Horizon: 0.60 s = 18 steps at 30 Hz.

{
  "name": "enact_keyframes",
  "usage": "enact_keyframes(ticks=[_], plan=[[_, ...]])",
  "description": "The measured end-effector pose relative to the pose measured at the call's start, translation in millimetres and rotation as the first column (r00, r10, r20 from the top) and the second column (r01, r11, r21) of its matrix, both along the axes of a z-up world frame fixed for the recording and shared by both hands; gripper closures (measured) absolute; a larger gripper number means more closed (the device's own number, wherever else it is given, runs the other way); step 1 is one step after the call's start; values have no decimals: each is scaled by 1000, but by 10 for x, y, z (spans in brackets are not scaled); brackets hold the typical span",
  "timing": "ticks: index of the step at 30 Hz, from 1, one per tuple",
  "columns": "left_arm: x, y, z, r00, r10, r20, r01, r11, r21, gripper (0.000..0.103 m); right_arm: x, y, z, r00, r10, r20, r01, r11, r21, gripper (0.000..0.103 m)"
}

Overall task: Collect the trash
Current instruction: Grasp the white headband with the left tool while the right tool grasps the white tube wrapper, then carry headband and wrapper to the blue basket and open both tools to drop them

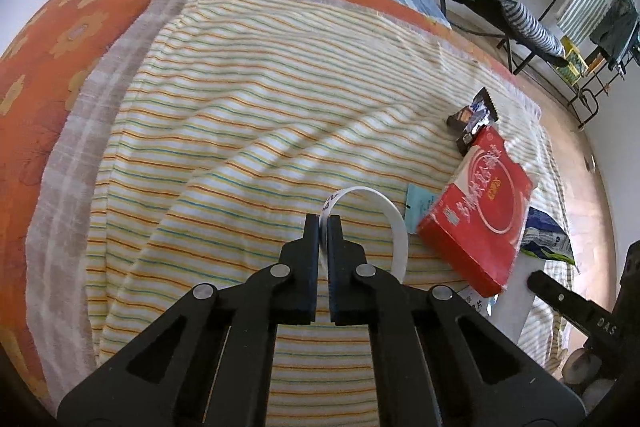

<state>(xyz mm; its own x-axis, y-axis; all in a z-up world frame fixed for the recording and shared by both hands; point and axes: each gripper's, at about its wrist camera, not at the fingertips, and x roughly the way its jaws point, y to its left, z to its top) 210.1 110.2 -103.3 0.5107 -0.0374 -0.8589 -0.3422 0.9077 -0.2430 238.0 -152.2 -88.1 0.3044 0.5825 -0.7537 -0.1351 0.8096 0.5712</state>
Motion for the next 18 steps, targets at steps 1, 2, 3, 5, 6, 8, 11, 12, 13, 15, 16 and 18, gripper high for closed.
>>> enact_keyframes(ticks=[1,2,3,5,6,8,11,12,13,15,16,18], plan=[[-21,10,28,1000,0,7,0,1000,-1,102,-29,9,47,1000,11,13,-11,1000,-1,101],[-37,15,49,1000,-3,14,3,1000,-4,102,-55,15,80,1000,17,22,-17,1000,-2,101],[-52,19,68,1000,-6,22,7,1000,-7,102,-86,15,122,999,25,34,-25,1000,-2,101],[-91,13,116,999,-15,30,15,1000,-4,102,-142,8,196,998,38,53,-38,999,-1,101],[-118,9,140,999,-20,34,20,1000,1,102,-175,5,239,997,46,66,-46,999,-3,101],[-159,0,174,999,-27,38,27,1000,2,102,-231,0,316,994,60,95,-58,998,-19,101],[-235,-17,227,998,-42,45,42,999,14,102,-337,-5,437,987,82,136,-78,996,-38,101],[-256,-22,245,998,-46,47,46,999,17,102,-370,-6,472,985,89,149,-83,996,-45,101],[-286,-27,264,997,-51,50,50,999,17,102,-400,-10,503,983,93,160,-86,995,-52,101],[-358,-38,309,997,-60,56,59,998,15,102,-463,-27,559,979,100,175,-92,994,-56,101],[-391,-49,330,996,-65,58,65,998,16,102,-495,-40,587,978,102,181,-94,994,-55,101],[-460,-77,373,995,-78,64,77,997,20,102,-538,-49,630,976,105,191,-96,994,-57,101]])
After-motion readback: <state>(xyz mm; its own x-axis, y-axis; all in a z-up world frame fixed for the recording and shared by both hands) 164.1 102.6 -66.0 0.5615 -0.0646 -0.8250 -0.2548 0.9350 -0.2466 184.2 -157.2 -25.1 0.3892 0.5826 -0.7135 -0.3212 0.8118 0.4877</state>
